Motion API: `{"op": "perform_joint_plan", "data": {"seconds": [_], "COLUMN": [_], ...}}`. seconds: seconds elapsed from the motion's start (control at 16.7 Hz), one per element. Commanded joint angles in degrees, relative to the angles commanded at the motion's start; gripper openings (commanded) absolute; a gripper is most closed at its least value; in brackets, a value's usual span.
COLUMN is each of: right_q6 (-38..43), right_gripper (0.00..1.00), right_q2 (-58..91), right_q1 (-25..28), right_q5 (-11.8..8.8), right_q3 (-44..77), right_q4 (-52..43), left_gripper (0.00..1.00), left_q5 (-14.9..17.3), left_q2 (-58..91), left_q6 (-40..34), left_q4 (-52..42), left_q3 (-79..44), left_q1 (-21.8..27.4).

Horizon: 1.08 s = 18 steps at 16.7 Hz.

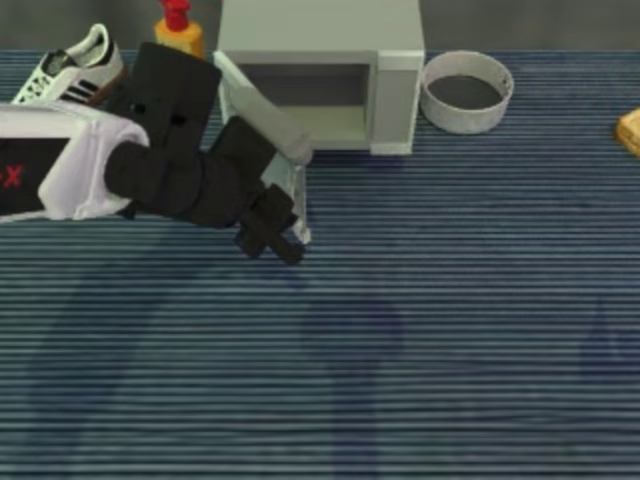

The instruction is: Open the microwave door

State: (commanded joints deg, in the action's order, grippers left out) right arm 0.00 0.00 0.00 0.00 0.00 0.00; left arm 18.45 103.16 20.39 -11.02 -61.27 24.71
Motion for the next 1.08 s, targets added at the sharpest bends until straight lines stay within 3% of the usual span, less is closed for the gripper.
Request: {"op": "perform_joint_plan", "data": {"seconds": [1.08], "right_q6": [0.0], "right_gripper": [1.00], "right_q2": [0.0], "right_q1": [0.0], "right_q5": [0.0], "right_q3": [0.0], "right_q4": [0.0], "left_gripper": [0.00], "left_q5": [3.3], "left_q2": [-0.4], "left_q6": [4.7], "left_q4": [-1.8], "left_q3": [0.2], "left_q1": [-2.0]}}
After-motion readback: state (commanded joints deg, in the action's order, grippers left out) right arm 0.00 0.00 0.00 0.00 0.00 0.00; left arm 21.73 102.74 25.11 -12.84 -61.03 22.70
